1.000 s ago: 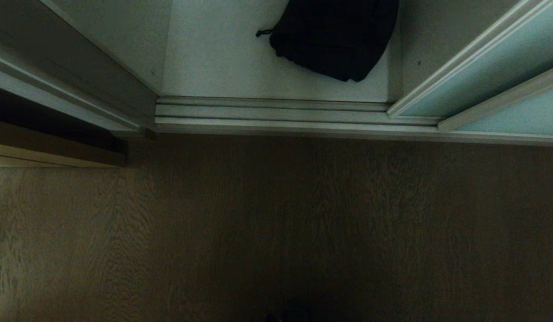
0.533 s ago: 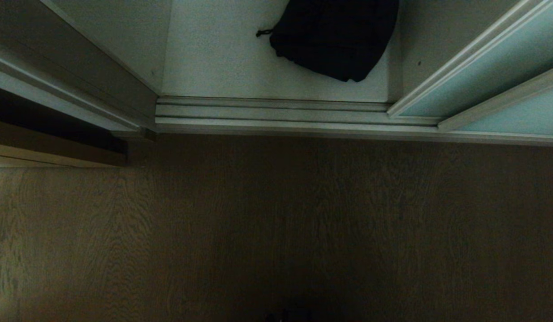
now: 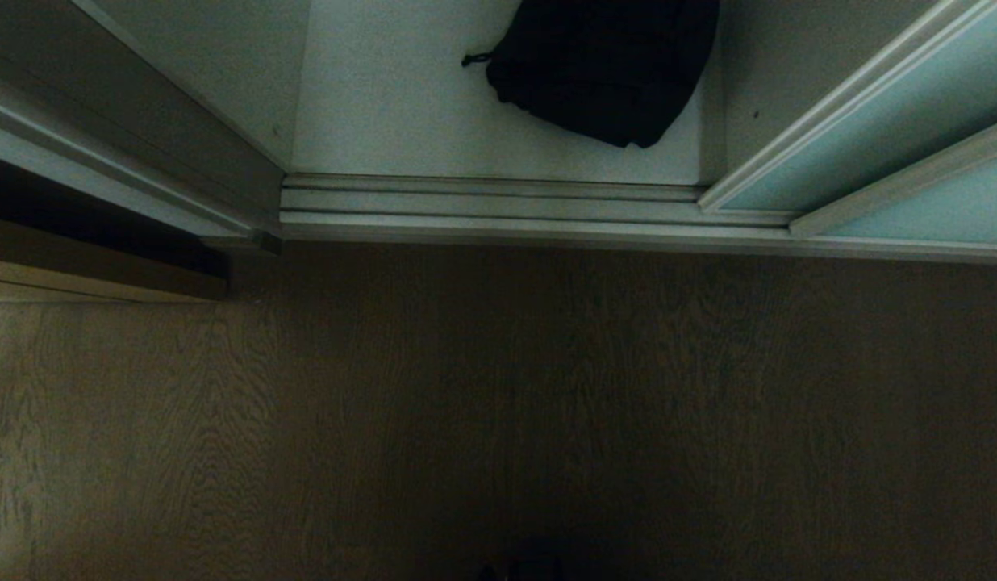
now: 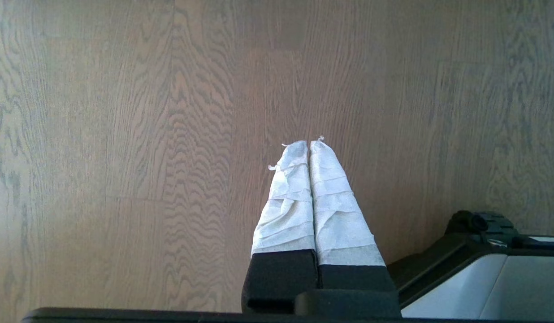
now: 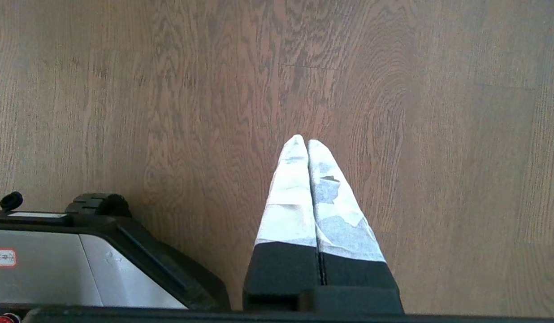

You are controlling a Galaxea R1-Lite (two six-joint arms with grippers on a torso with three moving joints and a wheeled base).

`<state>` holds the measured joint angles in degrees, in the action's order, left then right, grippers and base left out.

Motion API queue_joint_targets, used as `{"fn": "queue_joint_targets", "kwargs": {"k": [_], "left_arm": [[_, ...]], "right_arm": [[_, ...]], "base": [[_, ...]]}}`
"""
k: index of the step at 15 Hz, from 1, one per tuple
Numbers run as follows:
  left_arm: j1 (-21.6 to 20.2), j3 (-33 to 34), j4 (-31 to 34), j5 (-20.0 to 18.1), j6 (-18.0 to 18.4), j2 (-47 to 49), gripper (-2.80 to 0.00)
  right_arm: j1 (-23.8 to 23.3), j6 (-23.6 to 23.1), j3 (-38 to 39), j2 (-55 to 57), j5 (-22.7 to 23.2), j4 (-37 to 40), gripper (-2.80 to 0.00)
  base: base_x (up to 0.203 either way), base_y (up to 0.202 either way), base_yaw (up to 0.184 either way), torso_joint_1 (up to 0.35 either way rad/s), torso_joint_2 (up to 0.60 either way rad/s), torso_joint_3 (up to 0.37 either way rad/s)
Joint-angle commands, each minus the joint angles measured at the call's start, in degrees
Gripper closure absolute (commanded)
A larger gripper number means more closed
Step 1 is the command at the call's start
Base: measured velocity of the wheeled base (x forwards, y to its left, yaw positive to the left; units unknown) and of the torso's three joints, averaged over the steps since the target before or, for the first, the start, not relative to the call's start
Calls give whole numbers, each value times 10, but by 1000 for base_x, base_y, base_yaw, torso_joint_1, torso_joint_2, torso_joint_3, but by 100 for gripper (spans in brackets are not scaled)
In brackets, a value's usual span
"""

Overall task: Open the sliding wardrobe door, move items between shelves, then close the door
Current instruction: Close the door

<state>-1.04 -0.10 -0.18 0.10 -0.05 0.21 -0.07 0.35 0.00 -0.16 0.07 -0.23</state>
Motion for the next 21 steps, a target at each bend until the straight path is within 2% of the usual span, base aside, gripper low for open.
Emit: {"fn": "queue_joint_targets", "kwargs": {"k": [1, 8, 21], "left_arm": [[0, 0, -1, 0, 0, 0, 0], [0, 0, 0, 0, 0, 0, 0], [0, 0, -1, -1, -2, 0, 0]], "right_arm": [[0, 0, 0, 1, 0, 0, 0], [0, 0, 0, 1, 0, 0, 0], [0, 0, 0, 2, 0, 0, 0]], "base": [[0, 0, 0, 0, 0, 0], [0, 0, 0, 0, 1, 14], [0, 0, 0, 2, 2, 190]]}}
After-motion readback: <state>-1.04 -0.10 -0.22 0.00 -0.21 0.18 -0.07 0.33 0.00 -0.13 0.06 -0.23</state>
